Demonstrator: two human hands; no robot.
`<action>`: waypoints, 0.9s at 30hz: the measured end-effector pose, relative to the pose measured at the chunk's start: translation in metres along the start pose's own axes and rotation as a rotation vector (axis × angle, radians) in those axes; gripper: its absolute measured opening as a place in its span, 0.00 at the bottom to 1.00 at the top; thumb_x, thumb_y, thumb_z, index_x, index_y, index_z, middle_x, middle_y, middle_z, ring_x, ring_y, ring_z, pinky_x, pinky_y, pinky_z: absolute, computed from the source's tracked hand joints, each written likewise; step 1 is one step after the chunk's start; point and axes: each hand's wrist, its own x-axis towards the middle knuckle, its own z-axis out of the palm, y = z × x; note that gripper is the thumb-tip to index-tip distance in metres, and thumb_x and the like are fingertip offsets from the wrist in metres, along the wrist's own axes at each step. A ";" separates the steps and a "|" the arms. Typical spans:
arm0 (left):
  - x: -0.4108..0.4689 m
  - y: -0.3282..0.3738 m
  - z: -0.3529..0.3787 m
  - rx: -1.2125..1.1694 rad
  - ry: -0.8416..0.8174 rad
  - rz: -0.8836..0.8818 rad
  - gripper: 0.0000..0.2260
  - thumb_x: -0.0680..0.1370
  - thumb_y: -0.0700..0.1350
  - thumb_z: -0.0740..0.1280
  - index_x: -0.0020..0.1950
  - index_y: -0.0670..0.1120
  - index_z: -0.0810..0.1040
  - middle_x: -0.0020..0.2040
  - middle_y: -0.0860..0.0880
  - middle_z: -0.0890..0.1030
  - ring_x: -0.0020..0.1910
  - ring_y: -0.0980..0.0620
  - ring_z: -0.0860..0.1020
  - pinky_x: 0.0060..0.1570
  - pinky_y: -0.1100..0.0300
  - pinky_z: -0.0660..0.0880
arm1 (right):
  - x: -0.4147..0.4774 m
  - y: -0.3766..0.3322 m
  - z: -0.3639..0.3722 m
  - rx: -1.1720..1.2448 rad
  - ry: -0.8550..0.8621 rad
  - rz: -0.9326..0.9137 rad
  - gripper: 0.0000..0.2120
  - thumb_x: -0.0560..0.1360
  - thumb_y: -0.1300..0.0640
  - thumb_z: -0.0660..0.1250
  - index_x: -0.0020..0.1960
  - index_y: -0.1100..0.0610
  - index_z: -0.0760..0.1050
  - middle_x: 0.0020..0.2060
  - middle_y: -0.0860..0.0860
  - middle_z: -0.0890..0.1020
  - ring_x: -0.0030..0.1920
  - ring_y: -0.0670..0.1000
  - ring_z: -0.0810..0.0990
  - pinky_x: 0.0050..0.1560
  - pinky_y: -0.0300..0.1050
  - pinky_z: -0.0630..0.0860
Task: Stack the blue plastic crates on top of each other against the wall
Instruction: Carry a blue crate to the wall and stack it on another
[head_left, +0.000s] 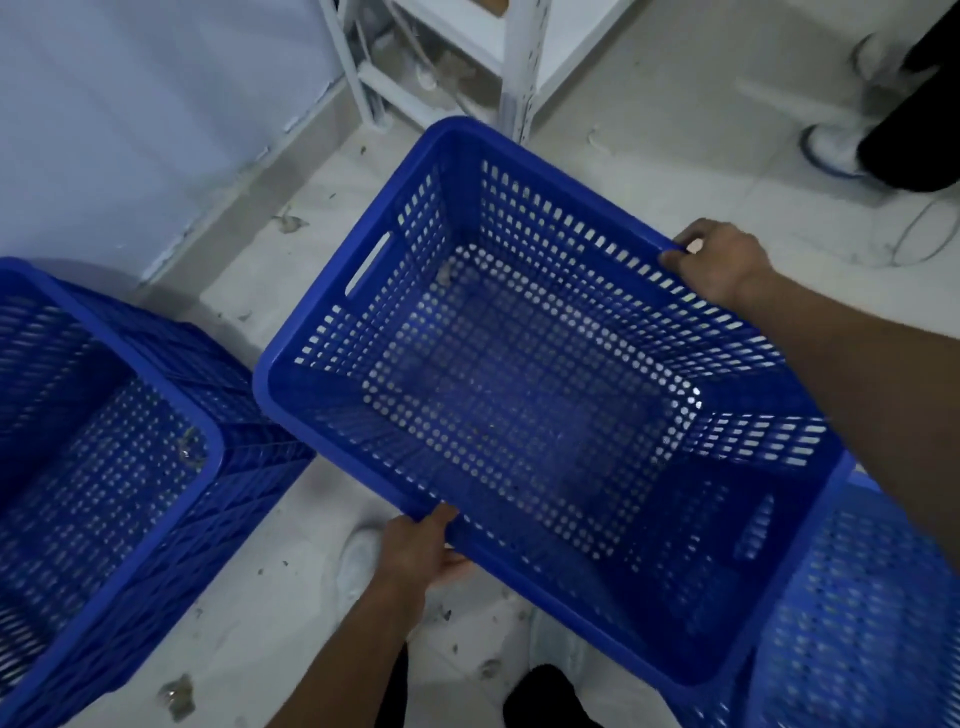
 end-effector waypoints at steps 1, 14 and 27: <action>-0.011 0.002 -0.003 0.015 0.008 0.007 0.07 0.78 0.46 0.70 0.49 0.43 0.77 0.46 0.41 0.86 0.38 0.44 0.87 0.32 0.54 0.82 | -0.007 -0.002 -0.005 0.024 0.023 -0.010 0.17 0.76 0.46 0.67 0.59 0.56 0.77 0.55 0.60 0.81 0.54 0.61 0.79 0.48 0.45 0.69; -0.241 0.042 -0.056 -0.021 0.095 0.220 0.08 0.77 0.43 0.70 0.54 0.40 0.80 0.48 0.40 0.85 0.43 0.41 0.86 0.30 0.56 0.82 | -0.139 -0.095 -0.184 0.193 0.097 -0.168 0.16 0.77 0.48 0.66 0.49 0.62 0.78 0.43 0.58 0.80 0.43 0.57 0.78 0.43 0.47 0.71; -0.425 0.034 -0.213 -0.277 0.207 0.348 0.11 0.76 0.41 0.66 0.55 0.39 0.81 0.43 0.41 0.88 0.41 0.43 0.87 0.36 0.53 0.84 | -0.300 -0.320 -0.280 0.225 0.066 -0.503 0.13 0.76 0.48 0.67 0.43 0.58 0.77 0.38 0.53 0.79 0.40 0.54 0.77 0.41 0.44 0.67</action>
